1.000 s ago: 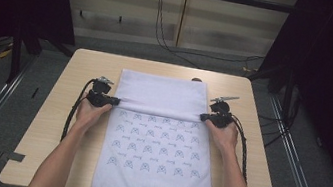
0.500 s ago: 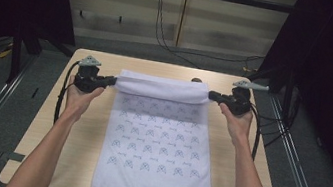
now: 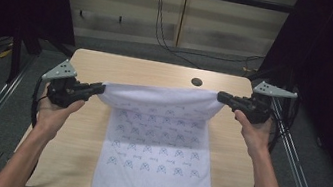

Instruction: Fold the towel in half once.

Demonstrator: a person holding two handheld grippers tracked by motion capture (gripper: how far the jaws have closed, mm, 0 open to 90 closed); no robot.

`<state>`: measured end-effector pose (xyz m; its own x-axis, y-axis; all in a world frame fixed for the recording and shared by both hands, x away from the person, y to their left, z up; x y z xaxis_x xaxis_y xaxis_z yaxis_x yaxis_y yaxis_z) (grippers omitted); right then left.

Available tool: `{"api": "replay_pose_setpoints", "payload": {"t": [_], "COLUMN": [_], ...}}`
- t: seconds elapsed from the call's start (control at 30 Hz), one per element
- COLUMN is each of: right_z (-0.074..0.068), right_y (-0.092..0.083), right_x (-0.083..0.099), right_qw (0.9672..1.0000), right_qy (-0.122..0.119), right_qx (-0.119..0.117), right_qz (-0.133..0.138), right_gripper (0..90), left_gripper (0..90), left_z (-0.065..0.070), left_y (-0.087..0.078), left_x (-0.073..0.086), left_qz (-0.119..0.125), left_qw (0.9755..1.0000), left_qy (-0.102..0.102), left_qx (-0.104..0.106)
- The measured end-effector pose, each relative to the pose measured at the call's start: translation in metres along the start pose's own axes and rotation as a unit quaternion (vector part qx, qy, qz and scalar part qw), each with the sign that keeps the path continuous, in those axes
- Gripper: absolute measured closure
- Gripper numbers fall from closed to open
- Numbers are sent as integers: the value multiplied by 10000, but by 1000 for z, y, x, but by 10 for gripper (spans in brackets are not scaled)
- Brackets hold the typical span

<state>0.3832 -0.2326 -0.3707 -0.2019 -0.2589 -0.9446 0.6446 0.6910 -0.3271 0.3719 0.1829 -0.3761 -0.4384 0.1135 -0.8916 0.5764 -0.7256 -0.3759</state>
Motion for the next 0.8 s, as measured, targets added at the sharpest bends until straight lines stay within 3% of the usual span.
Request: {"api": "replay_pose_setpoints", "payload": {"t": [0.1, 0.17, 0.27, 0.33, 0.43, 0.47, 0.5, 0.6, 0.67, 0.73, 0.8], "right_z": [-15, -24, -37, -49, -64, -68, -72, -84, -90, -95, -98], "right_y": [-17, -28, -37, -43, -56, -59, -60, -56, -50, -46, -47], "right_x": [-5, -9, -4, 9, 29, 36, 44, 73, 97, 120, 136], "right_qw": [9999, 9996, 9993, 9987, 9988, 9988, 9985, 9969, 9949, 9919, 9902], "right_qy": [-154, -265, -318, -462, -419, -376, -360, -276, -178, -162, -11], "right_qx": [-75, -125, -194, -186, -230, -271, -319, -454, -553, -692, -796], "right_qz": [-4, 5, -58, -104, -127, -152, -258, -578, -820, -1050, -1150], "right_gripper": [864, 864, 863, 864, 863, 864, 863, 863, 862, 860, 858], "left_gripper": [872, 872, 871, 871, 871, 871, 870, 869, 869, 868, 867], "left_z": [23, 33, 36, 40, 45, 46, 45, 44, 43, 43, 45], "left_y": [-19, -28, -28, -27, -34, -34, -34, -26, -19, -16, -15], "left_x": [-1, 0, 15, 33, 56, 63, 71, 100, 118, 133, 144], "left_qz": [46, 44, -123, -250, -338, -405, -519, -820, -1007, -1153, -1275], "left_qw": [9999, 9998, 9997, 9992, 9987, 9986, 9980, 9961, 9944, 9927, 9910], "left_qy": [137, 203, 193, 269, 44, 163, 242, 204, 159, 241, 190], "left_qx": [80, 0, 44, 133, 382, 310, 252, 238, 293, 263, 372]}}
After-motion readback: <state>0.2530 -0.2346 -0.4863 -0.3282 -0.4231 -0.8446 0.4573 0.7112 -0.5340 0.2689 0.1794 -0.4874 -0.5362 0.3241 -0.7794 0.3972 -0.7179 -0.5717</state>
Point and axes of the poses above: each handheld gripper's, and its own axes: y roughly forward along the jaws, x roughly out of its underside, z roughly to its right, the point moved 7 cm from there along y, roughly forward along the jaws, and after that the axes turned 11 degrees about -y, right-handed, at the moved point
